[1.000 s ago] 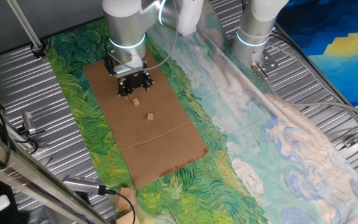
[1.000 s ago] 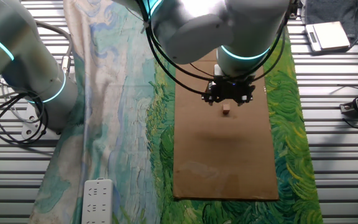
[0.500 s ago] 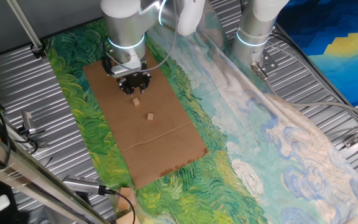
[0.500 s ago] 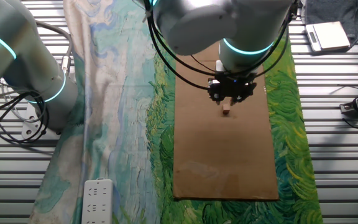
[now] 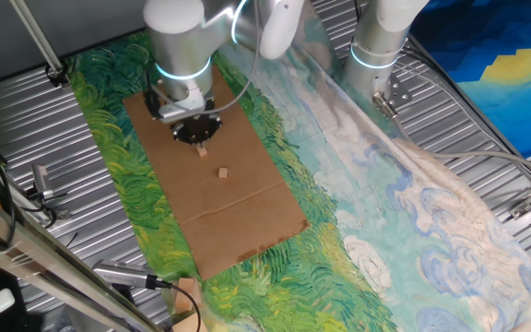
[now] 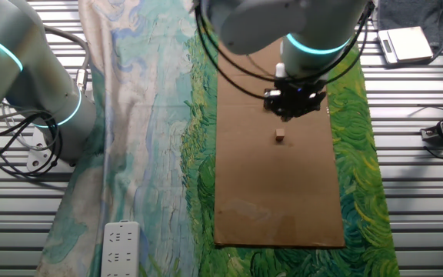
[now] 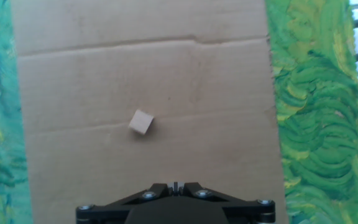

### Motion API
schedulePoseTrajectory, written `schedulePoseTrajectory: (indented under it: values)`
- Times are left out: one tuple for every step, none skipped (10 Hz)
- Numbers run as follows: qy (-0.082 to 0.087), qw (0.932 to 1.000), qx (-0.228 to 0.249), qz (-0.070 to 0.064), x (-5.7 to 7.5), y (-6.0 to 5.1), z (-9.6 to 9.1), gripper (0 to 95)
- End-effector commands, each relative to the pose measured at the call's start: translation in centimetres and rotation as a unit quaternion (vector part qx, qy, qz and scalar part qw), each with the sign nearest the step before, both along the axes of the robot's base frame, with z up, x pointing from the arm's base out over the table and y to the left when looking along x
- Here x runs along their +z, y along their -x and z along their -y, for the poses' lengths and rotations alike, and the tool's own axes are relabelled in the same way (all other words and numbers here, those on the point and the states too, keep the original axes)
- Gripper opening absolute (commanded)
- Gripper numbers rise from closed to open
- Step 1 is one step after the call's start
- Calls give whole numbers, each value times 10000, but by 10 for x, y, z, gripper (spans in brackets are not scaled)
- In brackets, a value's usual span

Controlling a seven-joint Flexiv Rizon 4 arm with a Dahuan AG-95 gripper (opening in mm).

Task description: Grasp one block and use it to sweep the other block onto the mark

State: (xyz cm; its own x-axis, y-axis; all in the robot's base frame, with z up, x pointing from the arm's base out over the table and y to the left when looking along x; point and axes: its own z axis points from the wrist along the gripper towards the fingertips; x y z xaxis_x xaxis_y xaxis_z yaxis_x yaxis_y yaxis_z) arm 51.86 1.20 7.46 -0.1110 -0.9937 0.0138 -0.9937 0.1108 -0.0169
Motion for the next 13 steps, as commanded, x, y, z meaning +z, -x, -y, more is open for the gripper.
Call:
schedulePoseTrajectory:
  values:
    - [17,10000,-22,-27,3,-1,-4,0]
    - [7,10000,-26,-23,2,-5,-8,0]
    - [6,10000,-29,-22,2,-5,-8,0]
    - [2,10000,16,-10,2,-4,-8,0]
    - [-3,10000,31,8,3,-4,-8,0]
    - [-30,10000,-18,11,3,-4,-8,0]
    - [-21,10000,-34,16,3,-4,-8,0]
    - [-15,10000,-52,19,3,-4,-8,0]
    - [-30,10000,-40,18,2,-4,-8,0]
    - [-40,10000,-49,14,3,-4,-8,0]
    - [9,10000,-7,17,2,-5,-8,0]
    - [-2,10000,15,9,2,-4,-8,0]
    - [22,10000,-24,8,2,-4,-8,0]
